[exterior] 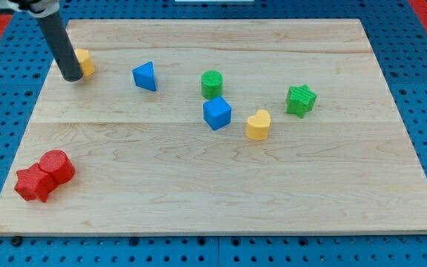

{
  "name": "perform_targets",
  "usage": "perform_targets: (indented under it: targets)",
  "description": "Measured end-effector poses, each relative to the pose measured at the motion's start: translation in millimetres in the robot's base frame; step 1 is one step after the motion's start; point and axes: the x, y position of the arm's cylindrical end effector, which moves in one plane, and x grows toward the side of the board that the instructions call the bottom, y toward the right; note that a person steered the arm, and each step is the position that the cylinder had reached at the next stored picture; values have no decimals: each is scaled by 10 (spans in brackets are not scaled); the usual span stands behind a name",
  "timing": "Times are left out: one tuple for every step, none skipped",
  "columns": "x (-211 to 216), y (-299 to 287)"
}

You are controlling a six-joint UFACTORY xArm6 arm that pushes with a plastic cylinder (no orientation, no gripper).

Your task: Slide the yellow hexagon to the top left of the board

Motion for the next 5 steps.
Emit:
perform_targets:
  targets:
    - [-280, 2]
    - [-471, 160]
    - [-502, 426]
    - [-712, 442]
    - [-894, 431]
